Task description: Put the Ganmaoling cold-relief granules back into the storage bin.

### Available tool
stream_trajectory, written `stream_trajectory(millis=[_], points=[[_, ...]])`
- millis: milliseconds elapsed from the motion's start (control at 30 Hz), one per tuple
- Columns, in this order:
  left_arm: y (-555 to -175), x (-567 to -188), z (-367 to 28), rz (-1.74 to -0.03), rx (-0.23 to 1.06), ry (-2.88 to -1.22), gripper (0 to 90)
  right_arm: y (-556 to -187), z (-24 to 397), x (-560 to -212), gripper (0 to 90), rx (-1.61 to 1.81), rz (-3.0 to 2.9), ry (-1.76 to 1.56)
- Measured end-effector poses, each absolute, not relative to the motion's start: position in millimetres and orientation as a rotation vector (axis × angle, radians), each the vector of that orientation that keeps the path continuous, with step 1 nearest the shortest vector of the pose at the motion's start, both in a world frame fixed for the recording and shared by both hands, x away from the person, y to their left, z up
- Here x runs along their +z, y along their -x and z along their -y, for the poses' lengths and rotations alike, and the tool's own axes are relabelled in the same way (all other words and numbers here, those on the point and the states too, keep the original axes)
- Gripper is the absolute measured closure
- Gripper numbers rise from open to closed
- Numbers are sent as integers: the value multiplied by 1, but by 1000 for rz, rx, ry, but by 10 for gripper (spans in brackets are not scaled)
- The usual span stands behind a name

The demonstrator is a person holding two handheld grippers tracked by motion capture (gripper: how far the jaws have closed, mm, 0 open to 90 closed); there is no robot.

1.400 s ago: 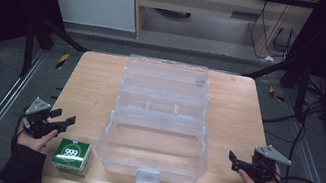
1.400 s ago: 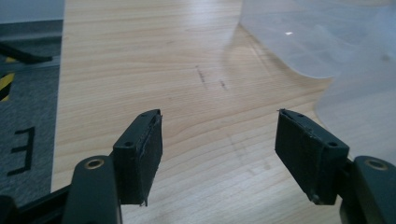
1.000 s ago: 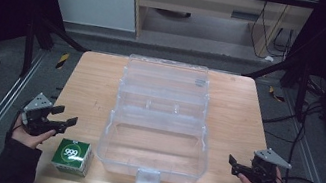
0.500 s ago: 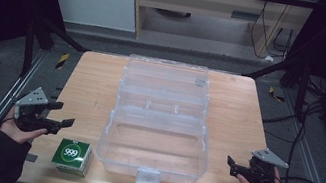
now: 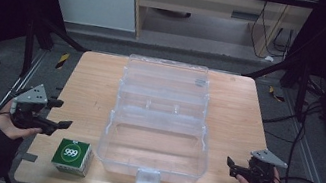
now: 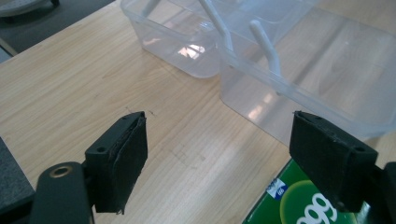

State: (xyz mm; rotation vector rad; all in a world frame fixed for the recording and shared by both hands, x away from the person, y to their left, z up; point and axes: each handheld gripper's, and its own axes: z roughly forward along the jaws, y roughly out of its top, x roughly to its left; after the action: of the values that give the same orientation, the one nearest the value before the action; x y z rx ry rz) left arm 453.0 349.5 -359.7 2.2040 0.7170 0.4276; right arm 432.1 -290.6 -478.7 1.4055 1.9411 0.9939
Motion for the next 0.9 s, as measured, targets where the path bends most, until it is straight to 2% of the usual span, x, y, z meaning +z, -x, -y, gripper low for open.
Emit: stream_trajectory(millis=[900], points=[[-441, -357, -331, -440, 307, -2492, 118, -432, 290, -482, 29, 978, -1959, -1393]])
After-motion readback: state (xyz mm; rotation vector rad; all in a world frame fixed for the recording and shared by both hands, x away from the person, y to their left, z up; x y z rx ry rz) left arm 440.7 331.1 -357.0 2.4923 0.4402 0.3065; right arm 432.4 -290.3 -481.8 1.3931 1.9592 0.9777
